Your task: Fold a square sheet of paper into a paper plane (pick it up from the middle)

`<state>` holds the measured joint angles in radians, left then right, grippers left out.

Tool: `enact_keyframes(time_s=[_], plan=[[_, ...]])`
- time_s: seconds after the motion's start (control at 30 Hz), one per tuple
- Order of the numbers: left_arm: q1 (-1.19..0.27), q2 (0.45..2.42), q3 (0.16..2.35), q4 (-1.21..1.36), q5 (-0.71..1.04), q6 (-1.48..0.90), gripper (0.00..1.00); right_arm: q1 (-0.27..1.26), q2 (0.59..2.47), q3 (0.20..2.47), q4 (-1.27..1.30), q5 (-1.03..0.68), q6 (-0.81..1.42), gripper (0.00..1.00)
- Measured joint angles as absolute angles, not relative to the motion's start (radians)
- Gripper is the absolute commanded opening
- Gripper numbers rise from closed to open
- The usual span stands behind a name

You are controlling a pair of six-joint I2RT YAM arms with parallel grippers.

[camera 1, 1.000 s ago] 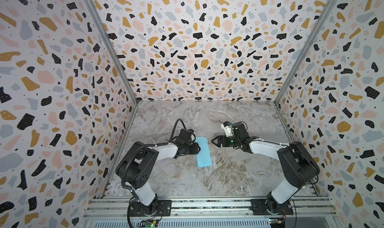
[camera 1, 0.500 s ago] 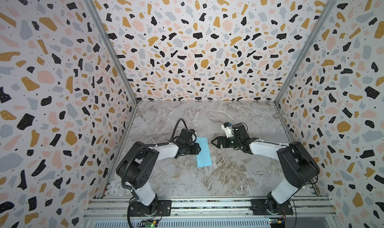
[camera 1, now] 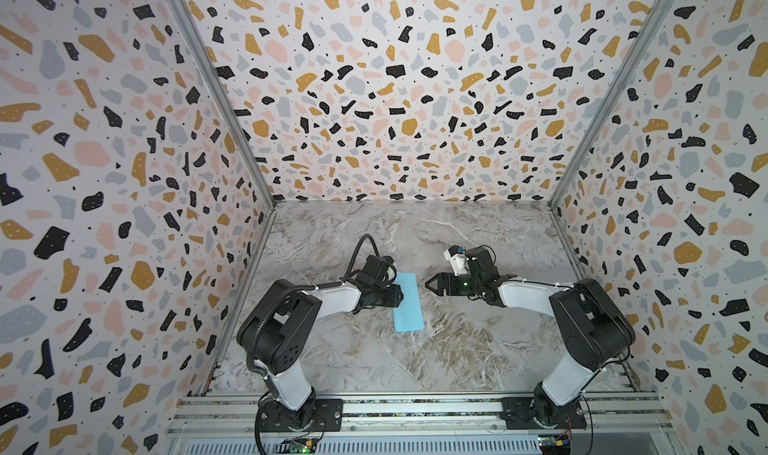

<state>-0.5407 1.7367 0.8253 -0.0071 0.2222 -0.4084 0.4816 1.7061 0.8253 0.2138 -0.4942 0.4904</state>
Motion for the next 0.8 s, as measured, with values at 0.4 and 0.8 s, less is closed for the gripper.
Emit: enact_keyframes(time_s=[0.4, 0.8], plan=[[-0.541, 1.737, 0.832, -0.019, 0.230, -0.369, 0.50, 0.483, 1.749, 0.825, 0.232, -0.572, 0.515, 0.72], [-0.541, 1.734, 0.844, -0.033, 0.228, -0.352, 0.45, 0.484, 1.749, 0.825, 0.232, -0.573, 0.514, 0.70]])
